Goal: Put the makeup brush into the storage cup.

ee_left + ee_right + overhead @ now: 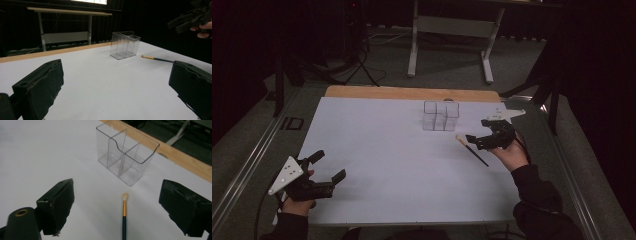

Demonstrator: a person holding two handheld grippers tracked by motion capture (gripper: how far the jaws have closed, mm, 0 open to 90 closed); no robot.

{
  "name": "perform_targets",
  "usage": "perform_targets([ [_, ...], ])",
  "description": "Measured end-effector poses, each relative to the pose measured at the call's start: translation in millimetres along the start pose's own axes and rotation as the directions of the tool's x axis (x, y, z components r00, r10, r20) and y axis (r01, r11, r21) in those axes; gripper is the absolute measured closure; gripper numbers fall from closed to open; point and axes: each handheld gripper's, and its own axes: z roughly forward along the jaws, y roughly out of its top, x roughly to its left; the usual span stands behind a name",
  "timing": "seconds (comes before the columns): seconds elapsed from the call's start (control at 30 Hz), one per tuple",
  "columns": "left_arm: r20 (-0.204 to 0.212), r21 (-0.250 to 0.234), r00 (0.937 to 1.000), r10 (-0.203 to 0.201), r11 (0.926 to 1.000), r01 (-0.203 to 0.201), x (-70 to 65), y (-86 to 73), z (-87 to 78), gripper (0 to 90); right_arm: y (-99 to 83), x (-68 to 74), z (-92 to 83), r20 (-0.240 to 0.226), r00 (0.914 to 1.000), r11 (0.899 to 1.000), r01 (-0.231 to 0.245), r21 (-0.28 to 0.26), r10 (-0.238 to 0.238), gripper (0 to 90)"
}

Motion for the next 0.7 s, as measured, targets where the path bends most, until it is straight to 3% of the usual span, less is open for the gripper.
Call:
perform_targets([
  [0.17,-0.001,0.000,1.0000,-0.005,1.0000,0.005,1.6,-0.1,-0.4,0.0,-1.1,-5.0,11.9,-0.024,0.9996,0.998,-0.014,0.065,0.015,13.9],
  [0.33,0.002,0.001,1.0000,0.000,1.0000,0.000,1.1,-0.2,0.0,0.0,-2.9,-9.5,23.8,-0.015,0.9997,0.991,-0.016,0.136,0.018,18.2],
  [0.7,0.006,0.008,1.0000,-0.003,1.0000,0.003,0.9,-0.8,0.9,0.0,-6.5,-19.8,44.6,-0.035,0.9990,0.960,-0.017,0.279,0.028,23.9],
])
